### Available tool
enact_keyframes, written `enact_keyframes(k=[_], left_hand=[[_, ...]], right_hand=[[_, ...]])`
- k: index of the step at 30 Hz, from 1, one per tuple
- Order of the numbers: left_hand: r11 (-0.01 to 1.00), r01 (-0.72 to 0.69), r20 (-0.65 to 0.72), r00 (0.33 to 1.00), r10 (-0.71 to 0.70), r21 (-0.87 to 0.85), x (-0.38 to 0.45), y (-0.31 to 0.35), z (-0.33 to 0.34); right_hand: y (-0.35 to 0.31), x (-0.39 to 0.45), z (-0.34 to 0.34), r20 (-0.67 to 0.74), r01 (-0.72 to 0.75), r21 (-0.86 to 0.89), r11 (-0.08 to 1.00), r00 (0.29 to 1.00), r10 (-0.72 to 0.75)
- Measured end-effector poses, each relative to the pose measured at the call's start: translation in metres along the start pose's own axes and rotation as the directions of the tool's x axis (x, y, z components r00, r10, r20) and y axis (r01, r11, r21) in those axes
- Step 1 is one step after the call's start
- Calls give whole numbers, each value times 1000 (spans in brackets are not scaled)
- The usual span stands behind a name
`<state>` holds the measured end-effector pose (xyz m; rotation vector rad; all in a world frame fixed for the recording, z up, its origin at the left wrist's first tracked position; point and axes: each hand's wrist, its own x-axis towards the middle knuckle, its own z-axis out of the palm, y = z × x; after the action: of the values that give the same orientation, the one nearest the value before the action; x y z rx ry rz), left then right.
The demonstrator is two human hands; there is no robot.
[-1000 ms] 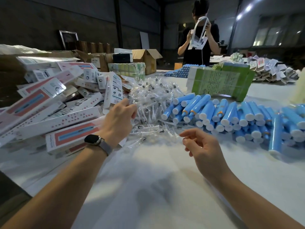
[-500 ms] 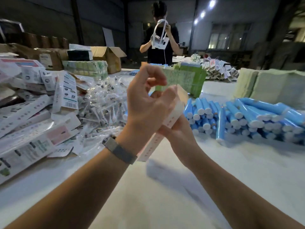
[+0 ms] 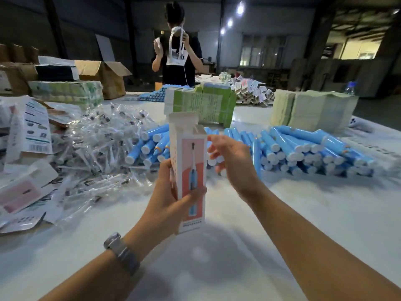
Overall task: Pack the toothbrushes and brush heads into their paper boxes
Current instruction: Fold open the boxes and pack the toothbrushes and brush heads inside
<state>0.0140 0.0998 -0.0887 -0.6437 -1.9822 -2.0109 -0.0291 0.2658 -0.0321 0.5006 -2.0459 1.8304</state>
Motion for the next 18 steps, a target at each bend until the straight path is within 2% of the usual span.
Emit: enact_keyframes(k=[1,2,3,4,5,6,7,11,16,18], left_hand=[[1000,-2,5,1000,2,1,-1,0,2],[1000,-2,19,1000,2,-2,-3,0,3],[1000,-2,36,999,3,-4,-4,-1,4],[1000,-8,48,999,8,1,-5,0,5],[1000,-18,57,998,17,13,-5,1,5],[999,-28,66,997,27,21,-5,2,5],[999,-36,76,997,34,22,-6,4,5],[997,-71,98,993,68,27,-8,5,6],[995,-87,81,993,83,45,-7,3,3],[997,-75,34,997,74,24,-4,3,1]], right_hand=[[9,6,-9,-170,-7,-173,985,985,-23],[20,12,-22,-290,-64,-391,918,955,-57],[31,15,-37,-345,-171,-591,788,937,-55],[42,15,-50,-370,-279,-720,635,929,-11],[52,15,-62,-387,-355,-785,508,921,45],[60,13,-71,-400,-396,-808,436,912,88],[67,13,-77,-410,-417,-804,423,905,113],[71,20,-86,-443,-467,-690,553,877,188],[48,20,-79,-480,-504,-551,665,843,242],[25,22,-65,-419,-392,-358,847,878,229]])
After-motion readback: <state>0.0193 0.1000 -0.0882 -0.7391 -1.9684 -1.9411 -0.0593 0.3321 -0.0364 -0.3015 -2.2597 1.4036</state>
